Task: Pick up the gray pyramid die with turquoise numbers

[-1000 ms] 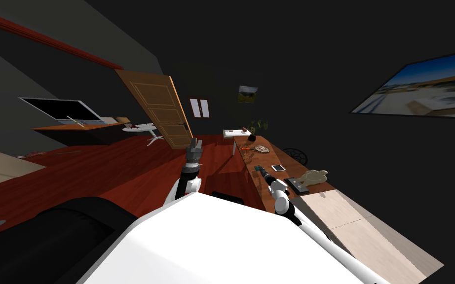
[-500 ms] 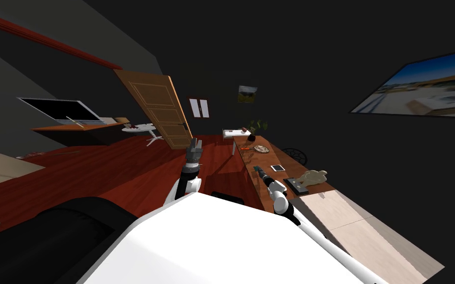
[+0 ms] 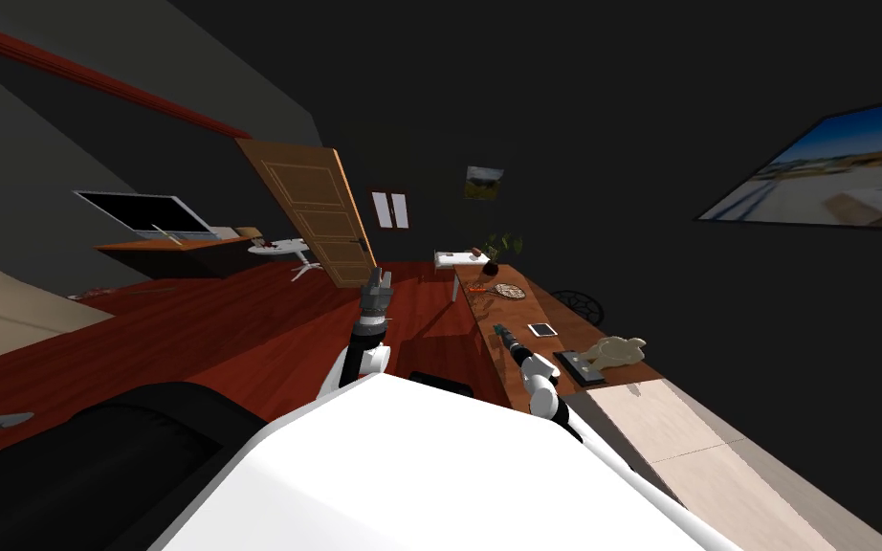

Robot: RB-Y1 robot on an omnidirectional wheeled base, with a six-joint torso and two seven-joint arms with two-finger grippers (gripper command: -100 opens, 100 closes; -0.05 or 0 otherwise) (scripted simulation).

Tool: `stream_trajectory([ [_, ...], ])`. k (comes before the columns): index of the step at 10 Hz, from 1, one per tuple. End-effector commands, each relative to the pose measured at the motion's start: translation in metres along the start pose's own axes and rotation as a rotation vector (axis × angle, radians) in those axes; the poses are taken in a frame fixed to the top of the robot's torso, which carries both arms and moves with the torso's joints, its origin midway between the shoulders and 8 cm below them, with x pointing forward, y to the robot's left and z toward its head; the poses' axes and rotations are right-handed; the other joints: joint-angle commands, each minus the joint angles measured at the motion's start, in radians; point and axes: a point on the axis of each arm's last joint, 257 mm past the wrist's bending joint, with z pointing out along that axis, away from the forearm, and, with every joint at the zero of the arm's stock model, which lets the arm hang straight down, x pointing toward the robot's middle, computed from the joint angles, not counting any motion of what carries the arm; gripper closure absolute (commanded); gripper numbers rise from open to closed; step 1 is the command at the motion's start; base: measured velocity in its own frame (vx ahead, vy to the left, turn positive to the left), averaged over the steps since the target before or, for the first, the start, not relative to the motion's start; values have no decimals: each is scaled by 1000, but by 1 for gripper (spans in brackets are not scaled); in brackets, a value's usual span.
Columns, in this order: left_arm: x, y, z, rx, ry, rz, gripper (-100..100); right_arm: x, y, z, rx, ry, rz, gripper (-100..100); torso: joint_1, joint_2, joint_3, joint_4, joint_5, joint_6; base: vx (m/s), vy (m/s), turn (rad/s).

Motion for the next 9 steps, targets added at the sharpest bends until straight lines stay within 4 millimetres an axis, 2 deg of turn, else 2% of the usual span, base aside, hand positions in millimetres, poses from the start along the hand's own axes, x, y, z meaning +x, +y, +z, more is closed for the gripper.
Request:
stream_trajectory([
  [1,0,0,0,0,0,0,0,4,-2,-1,3,7,0,-100,0,0,0,0,0,0,8,-8,-14],
  [4,0,0,0,0,0,0,0,4,15,-15,-16,36,22,-100,0,0,0,0,0,0,25,-26,122],
  [9,0,0,0,0,0,0,0,6,27,-34,-25,81,48,-100,0,0,0,0,0,0,25,-29,110],
])
